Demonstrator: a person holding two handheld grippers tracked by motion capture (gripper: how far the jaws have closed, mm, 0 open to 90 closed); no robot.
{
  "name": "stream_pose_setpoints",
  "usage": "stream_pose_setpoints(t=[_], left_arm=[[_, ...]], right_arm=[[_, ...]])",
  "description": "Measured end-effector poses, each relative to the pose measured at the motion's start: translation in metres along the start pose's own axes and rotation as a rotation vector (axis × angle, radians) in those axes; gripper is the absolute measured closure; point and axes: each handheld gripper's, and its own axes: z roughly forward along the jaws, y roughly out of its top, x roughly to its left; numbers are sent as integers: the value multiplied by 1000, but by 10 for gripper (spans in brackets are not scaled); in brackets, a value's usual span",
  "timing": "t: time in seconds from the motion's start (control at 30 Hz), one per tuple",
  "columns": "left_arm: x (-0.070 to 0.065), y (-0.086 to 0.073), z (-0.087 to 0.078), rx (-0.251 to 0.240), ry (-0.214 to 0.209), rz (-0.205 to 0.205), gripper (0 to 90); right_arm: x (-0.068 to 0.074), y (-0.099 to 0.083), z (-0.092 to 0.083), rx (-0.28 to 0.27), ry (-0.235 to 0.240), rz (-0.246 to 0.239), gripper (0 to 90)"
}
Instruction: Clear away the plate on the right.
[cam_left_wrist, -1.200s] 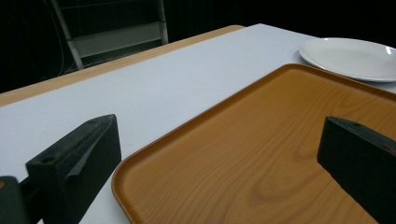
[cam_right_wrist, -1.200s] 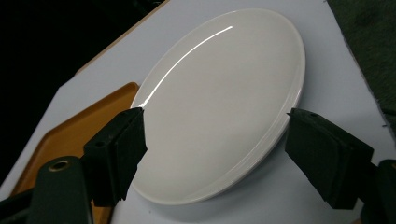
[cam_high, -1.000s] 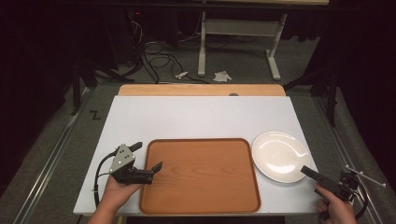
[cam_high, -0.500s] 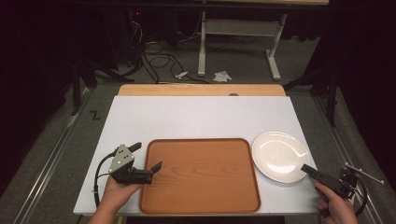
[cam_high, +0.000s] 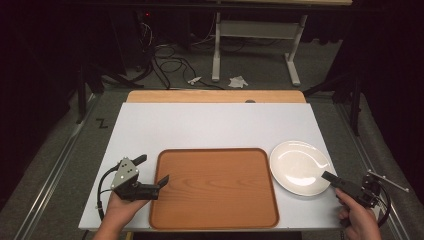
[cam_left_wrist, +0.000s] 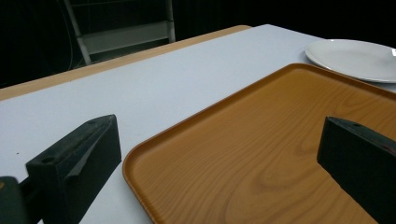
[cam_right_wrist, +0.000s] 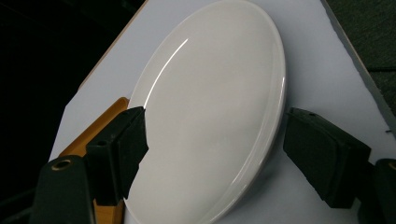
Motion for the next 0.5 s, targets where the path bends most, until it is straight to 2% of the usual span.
stream_pose_setpoints(t=[0.23, 0.33, 0.37, 0.5], left_arm=[[3, -4, -10, -5, 22, -14, 3], [4, -4, -14, -13, 26, -21, 3], [4, -4, -14, -16, 27, -22, 3], [3, -5, -15, -19, 23, -33, 3]], right_arm=[[1, 7, 8, 15, -23, -21, 252], [-1, 8, 11, 28, -21, -4, 284], [-2, 8, 12, 48, -16, 9, 299], [-2, 8, 14, 66, -26, -20, 306]])
